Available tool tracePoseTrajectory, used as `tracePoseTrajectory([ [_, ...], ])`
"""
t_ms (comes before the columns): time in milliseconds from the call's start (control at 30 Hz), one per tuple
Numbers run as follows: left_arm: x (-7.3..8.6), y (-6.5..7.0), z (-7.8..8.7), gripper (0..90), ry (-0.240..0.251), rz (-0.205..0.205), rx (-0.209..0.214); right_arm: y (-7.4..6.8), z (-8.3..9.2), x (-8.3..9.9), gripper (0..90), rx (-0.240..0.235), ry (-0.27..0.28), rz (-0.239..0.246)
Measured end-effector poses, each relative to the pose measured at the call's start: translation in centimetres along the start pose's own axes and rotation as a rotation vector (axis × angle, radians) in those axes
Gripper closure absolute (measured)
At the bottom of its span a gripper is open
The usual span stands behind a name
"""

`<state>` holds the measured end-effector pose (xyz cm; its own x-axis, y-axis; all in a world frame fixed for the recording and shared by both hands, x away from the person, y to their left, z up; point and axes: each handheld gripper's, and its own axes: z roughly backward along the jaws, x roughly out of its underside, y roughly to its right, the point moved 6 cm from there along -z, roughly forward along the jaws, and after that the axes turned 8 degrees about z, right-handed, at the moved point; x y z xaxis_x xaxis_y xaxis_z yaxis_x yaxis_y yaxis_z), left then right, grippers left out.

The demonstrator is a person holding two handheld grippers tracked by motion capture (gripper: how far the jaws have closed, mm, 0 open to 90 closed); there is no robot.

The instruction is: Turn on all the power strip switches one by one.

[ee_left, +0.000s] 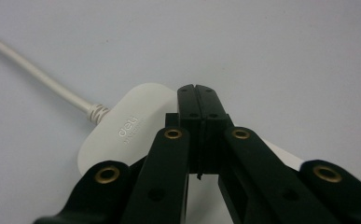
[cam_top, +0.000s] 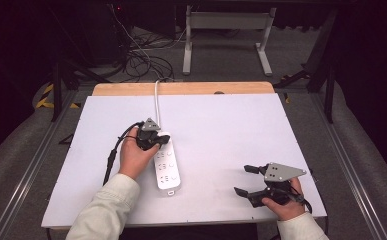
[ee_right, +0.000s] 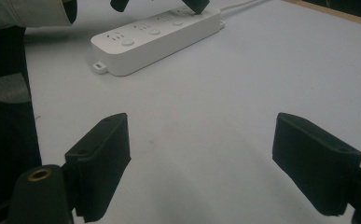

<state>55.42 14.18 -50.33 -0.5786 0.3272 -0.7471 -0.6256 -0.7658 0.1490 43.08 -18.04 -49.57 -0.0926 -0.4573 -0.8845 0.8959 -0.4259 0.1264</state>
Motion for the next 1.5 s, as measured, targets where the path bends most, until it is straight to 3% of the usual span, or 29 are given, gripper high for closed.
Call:
tracePoseTrajectory([
  [200, 0.1, -0.1, 0.0, 90.0, -0.003, 0.016, 0.005, 0.0, 0.0, 0.0, 19.6, -0.001, 0.001, 0.002],
  [500, 0.2, 0.0, -0.1, 90.0, -0.01, 0.005, -0.011, -0.1, 0.0, 0.0, 19.5, -0.001, -0.001, 0.006],
  [833, 0.4, 0.3, -0.3, 90.0, -0.002, 0.022, 0.024, -0.1, 0.1, -0.1, 19.5, -0.001, 0.0, 0.009],
  [933, 0.3, 0.3, -0.2, 90.0, -0.003, 0.006, 0.005, -0.1, 0.1, 0.0, 19.5, -0.002, 0.002, 0.007],
  [1067, 0.4, 0.3, -0.3, 90.0, -0.005, 0.028, 0.019, -0.1, 0.1, -0.1, 19.4, -0.003, 0.003, 0.008],
  [1167, 0.4, -0.1, -0.1, 90.0, -0.01, 0.016, -0.036, -0.1, 0.1, -0.1, 19.4, -0.003, 0.003, 0.009],
  [1267, 0.5, -0.3, 0.0, 90.0, -0.004, 0.026, -0.011, -0.2, 0.1, -0.1, 19.4, -0.005, 0.002, 0.011],
  [1333, 0.4, 0.0, -0.1, 90.0, -0.014, -0.003, -0.035, -0.1, 0.0, -0.1, 19.4, -0.006, -0.001, 0.01],
  [1367, 0.4, 0.4, -0.3, 90.0, -0.014, -0.001, -0.008, -0.1, -0.1, -0.1, 19.4, -0.006, -0.001, 0.01],
  [1500, 0.2, 0.8, -0.6, 90.0, -0.019, -0.052, -0.07, -0.2, 0.0, -0.1, 19.3, -0.006, -0.002, 0.012],
])
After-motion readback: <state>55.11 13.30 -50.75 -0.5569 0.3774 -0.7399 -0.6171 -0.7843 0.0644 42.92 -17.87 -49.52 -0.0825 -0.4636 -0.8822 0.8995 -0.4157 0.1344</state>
